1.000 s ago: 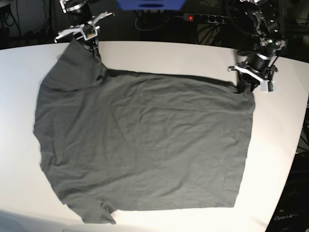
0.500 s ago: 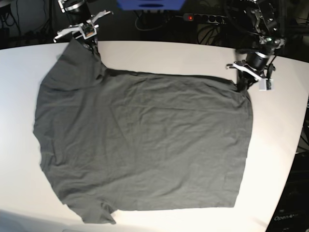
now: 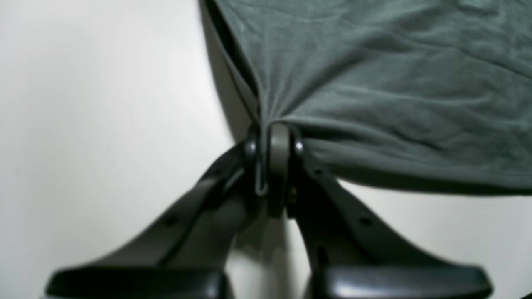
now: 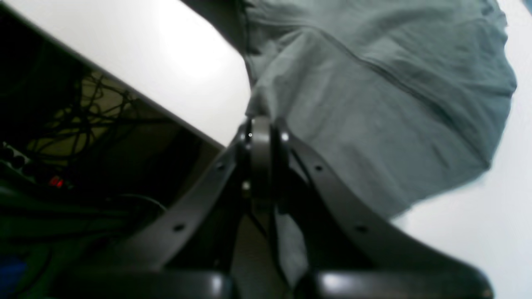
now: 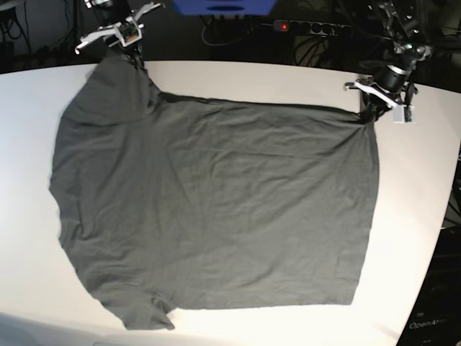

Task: Fold the T-shirt properly
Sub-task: 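Lift both shoulder edges and pull them apart to stretch the shirt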

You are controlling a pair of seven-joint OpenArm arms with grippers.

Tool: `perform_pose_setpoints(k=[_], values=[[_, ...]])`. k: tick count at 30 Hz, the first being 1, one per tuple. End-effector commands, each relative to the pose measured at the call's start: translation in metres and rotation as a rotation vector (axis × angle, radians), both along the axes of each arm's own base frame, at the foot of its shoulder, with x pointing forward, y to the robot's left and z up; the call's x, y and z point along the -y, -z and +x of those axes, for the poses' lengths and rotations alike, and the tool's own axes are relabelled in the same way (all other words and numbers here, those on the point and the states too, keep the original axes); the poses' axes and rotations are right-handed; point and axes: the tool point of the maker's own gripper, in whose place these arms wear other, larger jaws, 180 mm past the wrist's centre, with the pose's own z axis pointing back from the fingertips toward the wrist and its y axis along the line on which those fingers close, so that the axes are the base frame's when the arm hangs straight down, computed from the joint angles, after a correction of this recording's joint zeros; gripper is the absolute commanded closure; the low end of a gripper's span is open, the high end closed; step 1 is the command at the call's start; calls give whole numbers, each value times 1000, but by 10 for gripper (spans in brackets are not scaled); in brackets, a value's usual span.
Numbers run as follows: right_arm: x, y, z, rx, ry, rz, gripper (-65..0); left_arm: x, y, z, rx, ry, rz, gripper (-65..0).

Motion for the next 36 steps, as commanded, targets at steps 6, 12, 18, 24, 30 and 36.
perform_pose_setpoints(k=[6, 12, 18, 24, 30, 36], values=[[20, -7, -6, 13, 25, -39, -4, -24, 10, -34, -129, -29, 53, -28], [23, -15, -28, 19, 15, -27, -4, -52, 7, -49, -156, -109, 81, -28], [30, -16, -38, 5, 22, -40, -4, -54, 9, -56, -171, -111, 86, -28], [31, -17, -37, 8, 19, -42, -4, -48, 12, -58, -176, -111, 72, -28], [49, -21, -33, 25, 47, -83, -4, -40, 19, -70, -199, -118, 51, -28], [63, -34, -26, 91, 56, -104, -4, -36, 20, -71, -200, -120, 42, -28]])
